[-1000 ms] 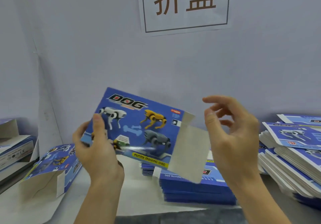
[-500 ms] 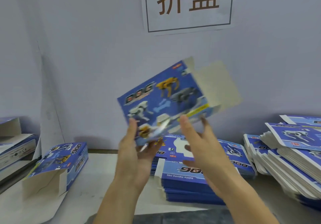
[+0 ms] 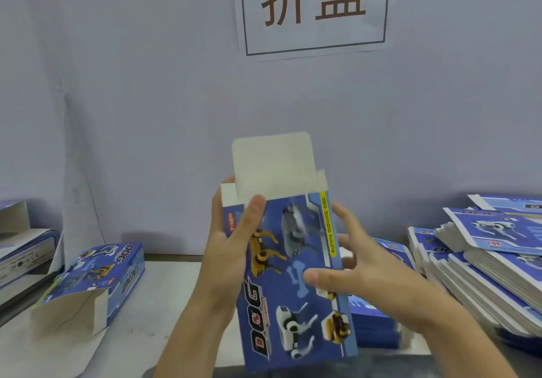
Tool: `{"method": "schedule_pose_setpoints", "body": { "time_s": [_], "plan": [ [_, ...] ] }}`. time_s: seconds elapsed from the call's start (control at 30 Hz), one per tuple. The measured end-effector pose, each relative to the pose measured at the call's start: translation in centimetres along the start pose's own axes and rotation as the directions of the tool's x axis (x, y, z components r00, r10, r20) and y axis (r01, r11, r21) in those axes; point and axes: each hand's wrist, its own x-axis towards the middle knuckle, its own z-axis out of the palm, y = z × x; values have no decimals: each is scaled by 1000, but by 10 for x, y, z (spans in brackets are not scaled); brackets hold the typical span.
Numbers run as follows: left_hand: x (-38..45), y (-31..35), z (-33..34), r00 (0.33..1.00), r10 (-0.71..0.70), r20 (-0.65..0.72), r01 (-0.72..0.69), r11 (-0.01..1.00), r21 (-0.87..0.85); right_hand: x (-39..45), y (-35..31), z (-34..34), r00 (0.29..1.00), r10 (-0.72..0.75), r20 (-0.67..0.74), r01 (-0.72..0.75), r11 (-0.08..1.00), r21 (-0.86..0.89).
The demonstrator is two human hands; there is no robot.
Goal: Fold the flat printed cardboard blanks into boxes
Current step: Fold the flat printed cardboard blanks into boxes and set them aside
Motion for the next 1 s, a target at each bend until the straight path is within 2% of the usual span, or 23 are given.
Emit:
{"method": "schedule_pose_setpoints", "body": {
  "time_s": [0.07,0.2,0.3,0.4,0.5,0.63,0.77,0.9,1.0],
  "plan": [
    [-2,-3,5,999,36,-26,-35,998,47,3,4,2,1000,-25,10,25,1000,-12],
    [-8,-19,25,999,23,-23,-21,996,85,11,12,12,963,-134,-236,183,963,198],
    [-11,-26,31,999,37,-38,-34,995,95,16,21,24,929,-178,-325,247,951,184],
    [-9,-27,26,997,52,-50,-43,986,158,18,22,26,914,-206,-349,283,941,186],
    [-10,-28,26,997,65,-51,-54,980,191,19,20,30,905,-177,-386,268,944,194],
    [-6,-27,21,991,-92,-98,109,977,184,18,17,31,901,-62,-430,148,974,170],
    [-4,-22,17,989,-126,-72,141,952,270,20,17,26,891,-47,-451,139,975,172],
    [-6,-22,19,986,-163,-30,166,981,105,21,21,26,897,62,-437,84,948,308],
    [-6,-22,22,986,-168,-10,168,983,74,21,21,23,921,35,-388,111,931,348]
  ]
}}
